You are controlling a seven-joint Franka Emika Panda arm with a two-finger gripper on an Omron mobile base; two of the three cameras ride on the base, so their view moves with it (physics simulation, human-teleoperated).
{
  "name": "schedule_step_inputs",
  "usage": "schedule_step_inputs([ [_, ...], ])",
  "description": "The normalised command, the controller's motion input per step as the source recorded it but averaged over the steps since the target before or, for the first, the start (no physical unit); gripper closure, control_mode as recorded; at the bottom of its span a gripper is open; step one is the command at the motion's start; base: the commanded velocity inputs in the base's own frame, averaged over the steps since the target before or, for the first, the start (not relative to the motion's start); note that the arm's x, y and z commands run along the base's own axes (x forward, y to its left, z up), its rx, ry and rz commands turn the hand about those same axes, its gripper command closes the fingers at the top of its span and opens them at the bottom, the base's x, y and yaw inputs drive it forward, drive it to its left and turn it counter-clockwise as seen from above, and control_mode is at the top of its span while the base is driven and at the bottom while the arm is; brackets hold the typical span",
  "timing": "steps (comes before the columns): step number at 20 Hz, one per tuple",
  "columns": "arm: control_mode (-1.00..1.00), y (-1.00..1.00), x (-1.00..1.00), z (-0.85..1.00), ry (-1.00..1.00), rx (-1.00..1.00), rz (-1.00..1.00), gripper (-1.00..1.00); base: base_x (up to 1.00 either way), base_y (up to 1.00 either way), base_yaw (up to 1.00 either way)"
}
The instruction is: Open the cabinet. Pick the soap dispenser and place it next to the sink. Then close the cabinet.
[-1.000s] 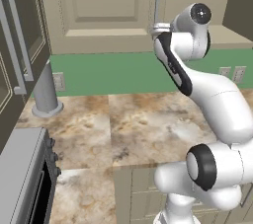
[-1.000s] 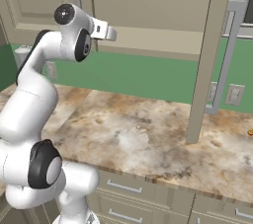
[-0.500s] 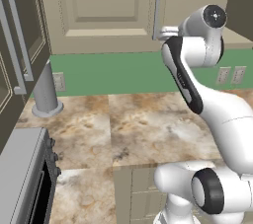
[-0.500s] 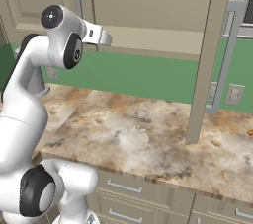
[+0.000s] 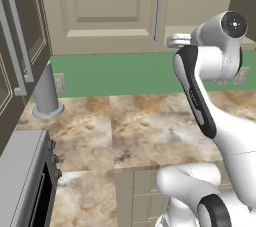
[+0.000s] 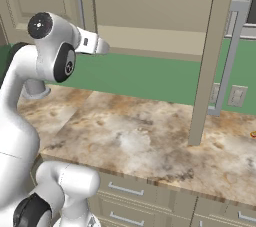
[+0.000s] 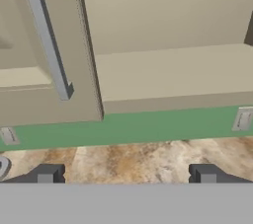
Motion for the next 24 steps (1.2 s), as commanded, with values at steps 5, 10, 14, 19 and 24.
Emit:
schedule_step_inputs([
  [5, -1.00, -0.02, -0.40, 0.00, 0.00, 0.00, -0.04, -1.00, 0.00, 0.00, 0.00],
  [10, -1.00, -0.14, -0.43, 0.00, 0.00, 0.00, -0.05, -1.00, 0.00, 0.00, 0.00],
  [14, -1.00, -0.15, -0.41, 0.00, 0.04, 0.00, -0.08, -1.00, 0.00, 0.00, 0.00],
  [19, -1.00, -0.06, -0.29, 0.00, 0.06, 0.00, -0.10, -1.00, 0.00, 0.00, 0.00],
  [24, -1.00, -0.10, -0.37, 0.00, 0.04, 0.00, -0.12, -1.00, 0.00, 0.00, 0.00],
])
